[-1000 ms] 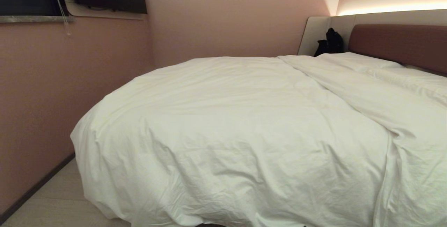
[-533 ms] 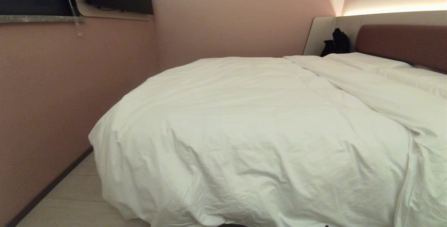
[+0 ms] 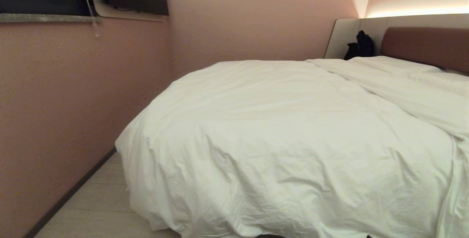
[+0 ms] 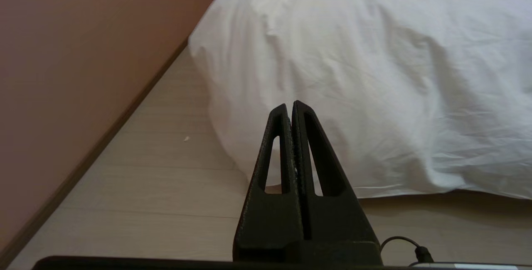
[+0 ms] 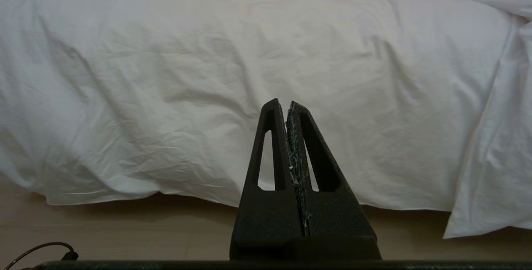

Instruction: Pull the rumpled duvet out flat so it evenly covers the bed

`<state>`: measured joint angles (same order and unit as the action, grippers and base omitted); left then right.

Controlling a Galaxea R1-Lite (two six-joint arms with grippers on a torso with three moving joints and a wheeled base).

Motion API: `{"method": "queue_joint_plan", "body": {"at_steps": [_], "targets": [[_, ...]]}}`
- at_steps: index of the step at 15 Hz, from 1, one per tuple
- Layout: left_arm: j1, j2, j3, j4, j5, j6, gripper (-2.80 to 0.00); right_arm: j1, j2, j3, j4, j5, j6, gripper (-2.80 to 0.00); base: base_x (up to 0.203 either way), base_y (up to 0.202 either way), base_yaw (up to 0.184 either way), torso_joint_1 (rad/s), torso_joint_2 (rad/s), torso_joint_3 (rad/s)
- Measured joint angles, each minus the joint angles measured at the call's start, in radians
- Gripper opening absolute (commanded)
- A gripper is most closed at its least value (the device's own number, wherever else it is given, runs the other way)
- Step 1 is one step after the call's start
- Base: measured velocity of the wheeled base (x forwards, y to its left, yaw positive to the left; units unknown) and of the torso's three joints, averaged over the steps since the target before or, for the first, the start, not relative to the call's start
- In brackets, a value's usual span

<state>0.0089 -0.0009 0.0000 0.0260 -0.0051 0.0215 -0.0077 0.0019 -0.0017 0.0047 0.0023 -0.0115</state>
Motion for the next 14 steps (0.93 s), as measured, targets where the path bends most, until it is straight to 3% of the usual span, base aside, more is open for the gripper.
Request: {"method": "queue_joint_plan", "body": {"at_steps": [14], "targets": [[0.000, 0.000, 0.000, 0.000, 0.000, 0.000, -2.80, 0.000, 0.000, 0.000, 0.000, 0.000, 0.000, -2.80, 0.000, 0.197, -0.001, 0.003, 0.00, 0.002]]}}
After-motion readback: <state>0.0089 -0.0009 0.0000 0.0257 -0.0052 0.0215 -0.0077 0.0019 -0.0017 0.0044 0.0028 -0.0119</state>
